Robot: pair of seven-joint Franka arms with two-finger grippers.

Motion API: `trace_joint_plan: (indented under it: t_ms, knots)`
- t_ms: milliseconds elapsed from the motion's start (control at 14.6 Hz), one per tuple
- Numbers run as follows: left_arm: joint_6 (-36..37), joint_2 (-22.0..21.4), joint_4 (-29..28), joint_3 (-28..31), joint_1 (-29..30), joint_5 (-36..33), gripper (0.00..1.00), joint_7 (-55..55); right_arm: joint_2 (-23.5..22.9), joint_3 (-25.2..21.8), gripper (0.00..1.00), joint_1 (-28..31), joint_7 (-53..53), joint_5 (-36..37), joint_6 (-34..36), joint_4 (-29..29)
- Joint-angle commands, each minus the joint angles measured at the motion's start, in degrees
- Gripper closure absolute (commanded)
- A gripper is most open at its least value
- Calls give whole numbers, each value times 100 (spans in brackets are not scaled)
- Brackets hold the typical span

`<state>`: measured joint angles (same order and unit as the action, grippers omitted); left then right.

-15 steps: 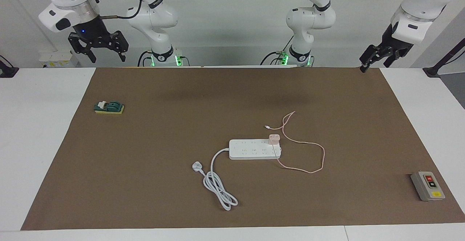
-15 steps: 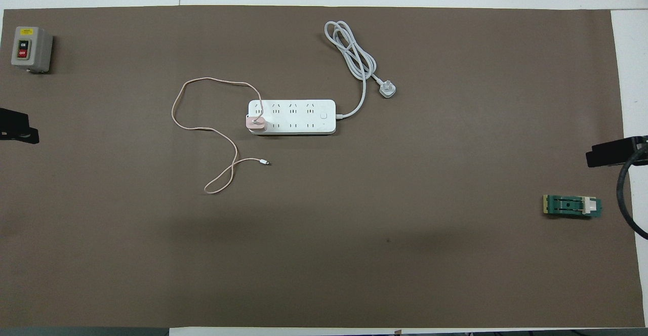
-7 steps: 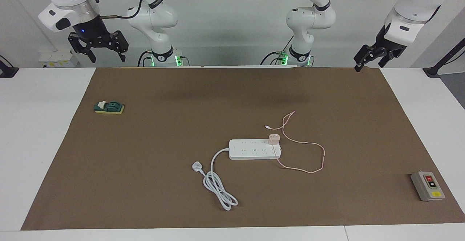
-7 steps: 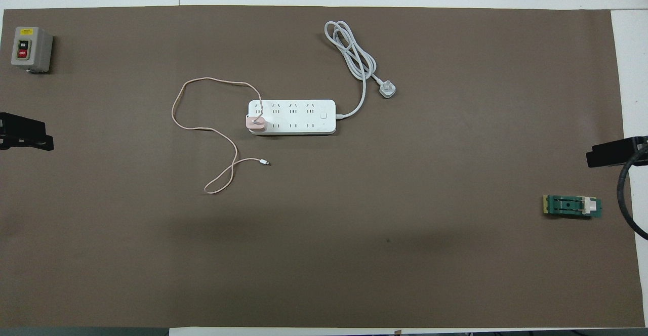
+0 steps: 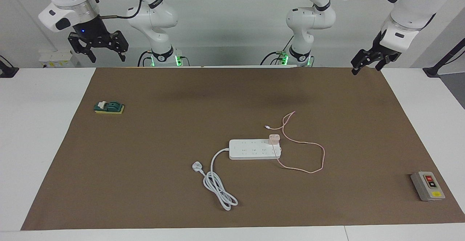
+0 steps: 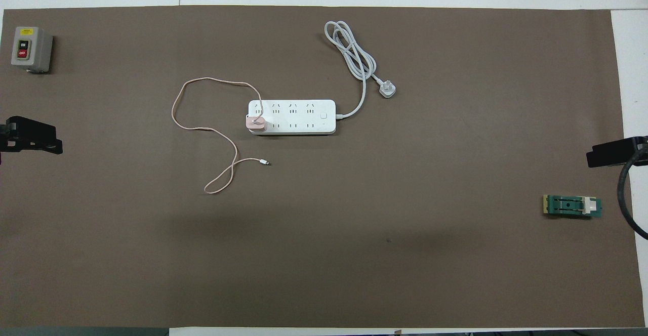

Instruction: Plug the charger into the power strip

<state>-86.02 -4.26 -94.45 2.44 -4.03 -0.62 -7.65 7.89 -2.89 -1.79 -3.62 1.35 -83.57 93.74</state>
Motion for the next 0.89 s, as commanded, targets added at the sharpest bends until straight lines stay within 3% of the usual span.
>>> trace_joint_plan:
  t_ms: [0, 821]
  knots:
    - [148, 110, 190, -7, -71, 71, 0, 140, 117, 61, 0, 117, 63, -47, 60, 83]
    - [-117, 118, 173, 2, -133, 256, 0, 772, 125, 52, 0, 126, 28, -47, 60, 100]
